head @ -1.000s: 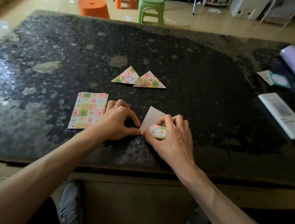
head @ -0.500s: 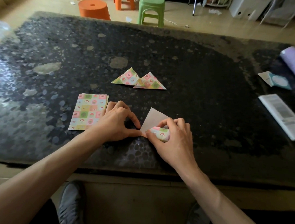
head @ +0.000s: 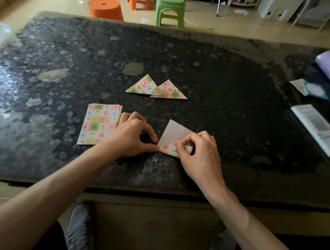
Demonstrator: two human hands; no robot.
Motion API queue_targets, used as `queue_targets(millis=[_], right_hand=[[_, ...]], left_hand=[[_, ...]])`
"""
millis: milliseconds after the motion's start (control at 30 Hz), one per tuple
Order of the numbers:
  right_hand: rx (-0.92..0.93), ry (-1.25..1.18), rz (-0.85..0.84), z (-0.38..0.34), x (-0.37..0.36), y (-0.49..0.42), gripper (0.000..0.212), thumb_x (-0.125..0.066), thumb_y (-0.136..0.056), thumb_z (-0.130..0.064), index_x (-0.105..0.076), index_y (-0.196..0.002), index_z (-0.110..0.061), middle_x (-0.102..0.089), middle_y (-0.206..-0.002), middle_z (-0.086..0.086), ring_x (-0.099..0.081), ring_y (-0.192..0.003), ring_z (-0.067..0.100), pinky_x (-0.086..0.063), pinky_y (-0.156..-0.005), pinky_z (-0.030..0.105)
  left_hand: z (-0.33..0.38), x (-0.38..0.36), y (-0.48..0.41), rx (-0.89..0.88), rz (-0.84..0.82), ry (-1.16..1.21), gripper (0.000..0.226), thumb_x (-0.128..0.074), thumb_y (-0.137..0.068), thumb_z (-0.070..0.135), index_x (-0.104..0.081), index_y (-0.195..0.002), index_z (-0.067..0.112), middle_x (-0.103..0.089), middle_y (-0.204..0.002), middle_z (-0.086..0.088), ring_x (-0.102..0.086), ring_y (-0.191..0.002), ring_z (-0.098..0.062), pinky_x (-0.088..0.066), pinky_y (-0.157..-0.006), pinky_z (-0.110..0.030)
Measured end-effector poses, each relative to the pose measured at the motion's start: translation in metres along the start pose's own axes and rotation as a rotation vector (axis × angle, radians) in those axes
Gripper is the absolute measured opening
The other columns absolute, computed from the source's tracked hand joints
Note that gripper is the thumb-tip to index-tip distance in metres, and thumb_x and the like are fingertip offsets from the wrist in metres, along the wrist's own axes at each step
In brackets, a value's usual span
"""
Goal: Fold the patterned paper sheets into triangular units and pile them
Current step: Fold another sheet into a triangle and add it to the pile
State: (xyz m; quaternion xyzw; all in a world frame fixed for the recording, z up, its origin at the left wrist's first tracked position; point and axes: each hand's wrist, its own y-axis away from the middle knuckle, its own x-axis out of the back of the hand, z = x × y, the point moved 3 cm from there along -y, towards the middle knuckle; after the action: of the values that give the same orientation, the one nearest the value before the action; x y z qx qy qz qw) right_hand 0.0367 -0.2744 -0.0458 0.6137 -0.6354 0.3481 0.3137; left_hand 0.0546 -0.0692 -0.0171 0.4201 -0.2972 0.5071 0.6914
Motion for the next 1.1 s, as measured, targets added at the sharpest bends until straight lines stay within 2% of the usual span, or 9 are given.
queue_targets(millis=[100,433,567,733,933,1100], right_hand=[[0.016,0.025,0.031,-0.001,-0.001,0.001,0.021,-0.069,-0.093,-0.046,-0.061,-0.084,-0.029,-0.05,-0.097,-0.01,-0.046,-0.099,0.007,-0.04,-0.07,0.022],[0.03,0.077,0.027,-0.002,-0.003,0.001,0.02,-0.068,-0.093,-0.048,-0.059,-0.088,-0.031,-0.047,-0.099,-0.011,-0.044,-0.098,0.007,-0.045,-0.072,0.024],[0.034,0.066,0.029,-0.001,-0.004,0.0,0.021,-0.069,-0.092,-0.048,-0.059,-0.086,-0.031,-0.048,-0.098,-0.01,-0.044,-0.097,0.007,-0.044,-0.071,0.024],[0.065,0.025,0.056,0.0,-0.004,0.003,0.021,-0.065,-0.094,-0.05,-0.058,-0.089,-0.03,-0.048,-0.096,-0.009,-0.046,-0.096,0.011,-0.04,-0.073,0.024],[0.084,0.113,0.06,-0.004,-0.008,0.008,0.046,-0.066,-0.079,-0.07,-0.055,-0.1,-0.03,-0.044,-0.101,-0.008,-0.041,-0.096,0.012,-0.043,-0.08,0.029],[0.081,0.158,0.058,-0.005,-0.01,0.009,0.053,-0.062,-0.076,-0.076,-0.051,-0.102,-0.032,-0.042,-0.104,-0.008,-0.041,-0.097,0.013,-0.043,-0.082,0.031]], left_hand=[[0.0,-0.001,0.0,-0.001,0.0,0.002,0.022,-0.084,-0.075,0.054,-0.064,-0.082,0.051,-0.037,-0.123,0.012,-0.025,-0.132,-0.017,-0.027,-0.104,-0.032],[0.003,-0.003,-0.001,0.07,0.022,0.029,0.021,-0.082,-0.073,0.06,-0.067,-0.081,0.047,-0.038,-0.123,0.011,-0.023,-0.135,-0.017,-0.021,-0.097,-0.031],[0.005,-0.009,0.002,0.056,0.12,0.015,0.025,-0.081,-0.07,0.064,-0.066,-0.078,0.045,-0.039,-0.117,0.011,-0.028,-0.132,-0.02,-0.027,-0.098,-0.032],[0.002,-0.01,0.002,0.014,0.144,0.04,0.026,-0.081,-0.069,0.065,-0.063,-0.074,0.046,-0.04,-0.114,0.01,-0.029,-0.13,-0.019,-0.034,-0.105,-0.038],[0.001,-0.011,0.003,0.011,0.145,0.029,0.03,-0.078,-0.067,0.069,-0.065,-0.077,0.044,-0.039,-0.114,0.01,-0.028,-0.129,-0.019,-0.035,-0.108,-0.042],[0.001,-0.011,0.003,0.008,0.142,0.035,0.03,-0.078,-0.067,0.069,-0.064,-0.077,0.044,-0.039,-0.114,0.01,-0.028,-0.13,-0.019,-0.034,-0.106,-0.039]])
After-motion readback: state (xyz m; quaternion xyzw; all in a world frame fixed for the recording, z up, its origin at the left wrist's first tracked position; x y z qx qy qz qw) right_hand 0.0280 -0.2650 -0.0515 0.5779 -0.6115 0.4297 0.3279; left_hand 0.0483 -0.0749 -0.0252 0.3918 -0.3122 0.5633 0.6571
